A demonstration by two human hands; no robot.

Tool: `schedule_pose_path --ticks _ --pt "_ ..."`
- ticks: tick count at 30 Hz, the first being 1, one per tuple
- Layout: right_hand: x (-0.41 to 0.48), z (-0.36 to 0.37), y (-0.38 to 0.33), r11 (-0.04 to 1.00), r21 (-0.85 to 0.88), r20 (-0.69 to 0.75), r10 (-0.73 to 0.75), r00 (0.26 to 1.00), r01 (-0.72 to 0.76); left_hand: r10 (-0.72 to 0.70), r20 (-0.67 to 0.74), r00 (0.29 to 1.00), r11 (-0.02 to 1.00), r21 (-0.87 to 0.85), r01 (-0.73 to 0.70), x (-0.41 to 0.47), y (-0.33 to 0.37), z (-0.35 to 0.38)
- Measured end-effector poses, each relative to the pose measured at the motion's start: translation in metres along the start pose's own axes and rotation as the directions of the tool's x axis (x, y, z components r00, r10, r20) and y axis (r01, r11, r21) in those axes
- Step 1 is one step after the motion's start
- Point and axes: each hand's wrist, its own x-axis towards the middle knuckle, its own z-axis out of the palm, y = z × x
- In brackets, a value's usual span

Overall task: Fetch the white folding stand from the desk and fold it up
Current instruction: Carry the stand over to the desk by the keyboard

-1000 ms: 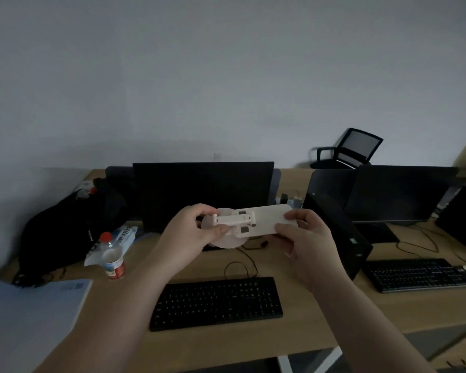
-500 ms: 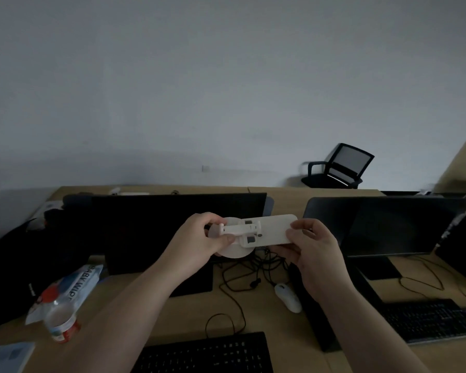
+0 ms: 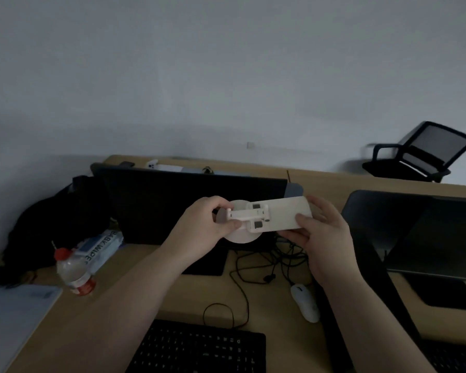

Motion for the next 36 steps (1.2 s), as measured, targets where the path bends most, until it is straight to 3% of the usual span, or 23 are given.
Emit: schedule_pose_path --ticks 6,17,22,29,36 --pt "0.031 -0.022 0.035 0.992 0.028 0.007 0.123 0.992 -0.123 -0.100 -0.028 0.995 0.995 0.006 0.101 -0.001 -0.013 0.037" --pt "0.065 -0.038 0.122 0.972 -0.063 -0.094 0.219 0.971 -0.225 -0.230 0.140 0.963 0.965 -0.098 0.244 0.019 -0.100 0.093" --pt "0.084 -0.048 0.180 0.960 -0.144 -0.128 0.221 0.967 -0.238 -0.250 0.113 0.962 0.968 -0.008 0.252 0.026 -0.157 0.139" --pt "0.109 -0.068 0.276 0.950 -0.077 -0.126 0.291 0.949 -0.301 -0.277 0.185 0.943 0.960 0.004 0.281 0.027 -0.240 0.192" --pt "0.113 -0.089 0.331 0.928 -0.010 -0.192 0.364 0.911 -0.373 -0.254 0.205 0.945 0.966 0.096 0.239 0.022 -0.277 0.228"
